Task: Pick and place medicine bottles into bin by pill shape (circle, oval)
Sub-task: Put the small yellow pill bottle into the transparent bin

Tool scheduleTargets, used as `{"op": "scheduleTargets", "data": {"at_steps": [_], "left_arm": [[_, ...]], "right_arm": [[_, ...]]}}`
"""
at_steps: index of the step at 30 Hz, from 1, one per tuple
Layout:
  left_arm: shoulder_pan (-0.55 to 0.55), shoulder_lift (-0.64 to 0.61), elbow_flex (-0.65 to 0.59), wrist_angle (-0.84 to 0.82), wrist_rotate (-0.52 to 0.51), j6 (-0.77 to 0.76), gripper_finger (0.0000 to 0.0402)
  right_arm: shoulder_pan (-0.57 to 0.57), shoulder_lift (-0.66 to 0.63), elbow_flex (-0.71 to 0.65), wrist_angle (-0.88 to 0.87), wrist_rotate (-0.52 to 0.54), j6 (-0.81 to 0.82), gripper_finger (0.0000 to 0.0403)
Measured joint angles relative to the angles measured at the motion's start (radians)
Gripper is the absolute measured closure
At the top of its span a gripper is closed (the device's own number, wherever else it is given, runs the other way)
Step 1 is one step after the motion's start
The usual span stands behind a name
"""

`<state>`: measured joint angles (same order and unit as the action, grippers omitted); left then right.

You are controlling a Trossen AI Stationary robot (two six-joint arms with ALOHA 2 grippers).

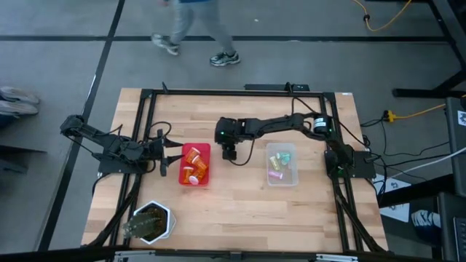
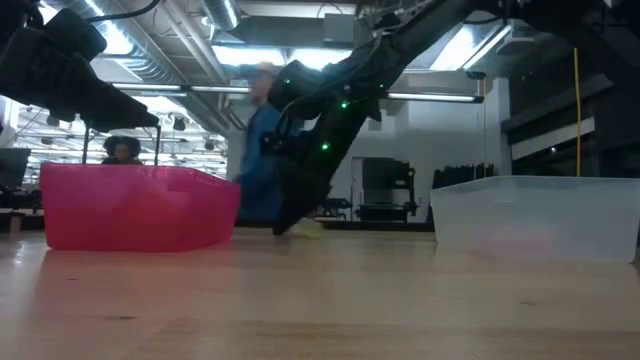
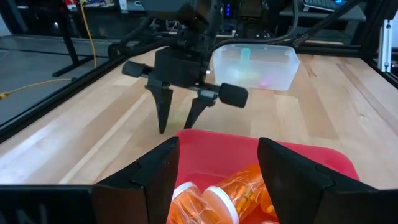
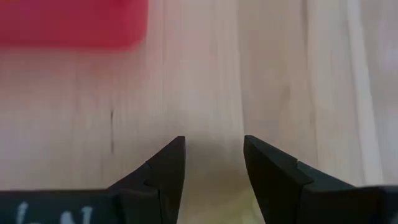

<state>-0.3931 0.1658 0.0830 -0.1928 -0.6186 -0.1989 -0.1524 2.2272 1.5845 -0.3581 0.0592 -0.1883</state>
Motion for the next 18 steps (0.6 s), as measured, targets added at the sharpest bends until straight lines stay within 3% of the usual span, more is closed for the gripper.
{"op": "scheduleTargets", "data": {"at_steps": [7,13,18], "left_arm": [[0.0,0.0,0.0,0.0,0.0,0.0,0.019],[0.0,0.0,0.0,0.0,0.0,0.0,0.019],[0.0,0.0,0.0,0.0,0.0,0.0,0.019]], "right_arm": [[0.005,-0.012,0.079,-0.245,0.007,0.079,0.0237],[0.021,-0.043,0.144,-0.401,0.195,0.133,0.0237],[0.0,-0.043,0.156,-0.495,0.146,0.203,0.0237]]}}
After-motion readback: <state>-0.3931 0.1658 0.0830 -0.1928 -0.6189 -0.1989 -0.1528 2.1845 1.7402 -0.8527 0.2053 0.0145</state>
